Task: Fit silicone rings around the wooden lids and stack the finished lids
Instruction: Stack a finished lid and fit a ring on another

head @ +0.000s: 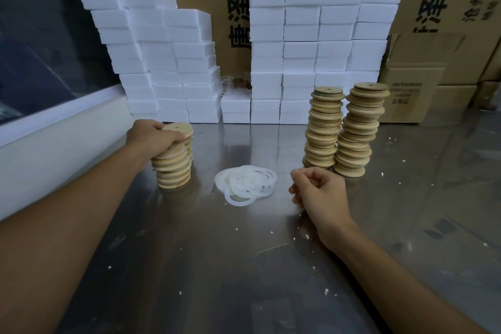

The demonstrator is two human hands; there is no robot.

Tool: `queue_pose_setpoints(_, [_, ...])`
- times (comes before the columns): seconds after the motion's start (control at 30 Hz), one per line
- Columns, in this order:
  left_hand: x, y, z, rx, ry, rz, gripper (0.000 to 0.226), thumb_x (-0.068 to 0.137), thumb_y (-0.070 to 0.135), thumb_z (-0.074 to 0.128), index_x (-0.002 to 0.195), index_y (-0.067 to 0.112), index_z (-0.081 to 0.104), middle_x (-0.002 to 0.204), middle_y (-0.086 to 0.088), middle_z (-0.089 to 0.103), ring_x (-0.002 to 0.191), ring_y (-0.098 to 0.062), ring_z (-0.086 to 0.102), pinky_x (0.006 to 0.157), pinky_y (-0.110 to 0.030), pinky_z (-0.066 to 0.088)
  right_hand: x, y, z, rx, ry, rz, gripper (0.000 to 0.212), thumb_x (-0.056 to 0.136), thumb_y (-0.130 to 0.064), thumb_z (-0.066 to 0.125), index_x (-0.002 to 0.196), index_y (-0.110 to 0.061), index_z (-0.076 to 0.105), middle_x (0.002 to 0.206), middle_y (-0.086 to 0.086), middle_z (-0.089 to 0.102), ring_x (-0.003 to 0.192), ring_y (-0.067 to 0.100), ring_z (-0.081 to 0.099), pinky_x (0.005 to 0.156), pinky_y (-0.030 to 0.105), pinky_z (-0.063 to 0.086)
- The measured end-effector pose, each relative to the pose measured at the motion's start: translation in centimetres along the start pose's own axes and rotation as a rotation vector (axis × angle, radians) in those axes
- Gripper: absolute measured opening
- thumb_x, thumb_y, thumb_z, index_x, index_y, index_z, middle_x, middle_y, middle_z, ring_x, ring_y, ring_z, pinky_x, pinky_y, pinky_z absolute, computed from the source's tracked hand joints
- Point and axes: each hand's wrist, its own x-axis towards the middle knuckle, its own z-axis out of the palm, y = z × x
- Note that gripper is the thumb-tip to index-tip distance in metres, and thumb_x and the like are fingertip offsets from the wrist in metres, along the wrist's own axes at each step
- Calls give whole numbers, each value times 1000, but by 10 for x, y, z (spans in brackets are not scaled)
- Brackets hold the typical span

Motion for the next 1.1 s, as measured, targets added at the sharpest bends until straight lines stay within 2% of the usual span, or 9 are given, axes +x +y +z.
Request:
queue_pose_setpoints(0.1, [-13,2,3,258,241,158,61,74,36,73,130,21,55,132,-9,54,122,-32,47,101,-48,33,1,0,0,-20,-13,-1,13,94,-15,64,83,-12,71,61,2,68,50,7,58,48,16,45])
queue_pose_setpoints(0.23, [-53,7,19,382,549,702,32,78,27,60,108,18,62,118,-6,56,110,-27,48,93,-45,25,1,0,0,-51,-25,-8,13,94,-15,64,83,-13,71,63,1,69,51,7,59,48,16,46])
queue_pose_setpoints(0.3, [-77,10,32,329,532,848,25,78,23,57,101,16,64,109,-6,59,101,-27,53,87,-40,25,1,0,0,-48,-20,-11,13,94,-15,64,83,-13,71,62,1,69,50,6,58,48,16,46])
queue_pose_setpoints(0.4, [-118,5,62,303,261,1022,21,78,24,54,93,14,64,97,-5,61,89,-28,56,81,-39,32,0,0,0,-52,-16,-12,13,94,-16,64,82,-13,71,63,2,70,50,6,59,48,16,46])
queue_pose_setpoints(0.53, [-145,-9,94,429,-147,967,28,86,39,57,106,21,66,112,3,59,106,-20,52,91,-40,38,2,2,-1,-29,4,-2,13,93,-15,65,82,-12,70,61,1,69,49,7,58,47,17,45])
queue_pose_setpoints(0.77, [-146,-13,92,366,-126,982,22,91,33,57,105,22,69,112,6,64,107,-15,51,93,-30,33,3,4,1,-126,11,-83,11,92,-17,65,83,-17,71,64,-1,71,57,6,64,53,18,49])
queue_pose_setpoints(0.87, [-146,-12,91,363,-125,979,18,90,29,59,101,21,70,108,5,64,105,-17,52,92,-32,35,6,-7,-2,-409,6,-332,7,91,-18,65,88,-18,71,70,-9,69,68,4,66,64,18,52])
queue_pose_setpoints(0.97, [-145,-12,91,332,-110,980,13,88,24,62,94,18,71,103,4,65,101,-19,55,88,-33,37,27,-38,-8,-512,168,-591,9,89,-15,65,96,-15,70,87,-7,68,80,9,61,72,15,43])
queue_pose_setpoints(1.1, [-146,-11,90,333,-112,970,15,87,26,64,95,16,72,103,4,63,102,-17,55,89,-32,35,75,-85,-24,-753,364,-670,29,86,-24,56,113,-15,64,117,5,60,114,28,49,94,37,36])
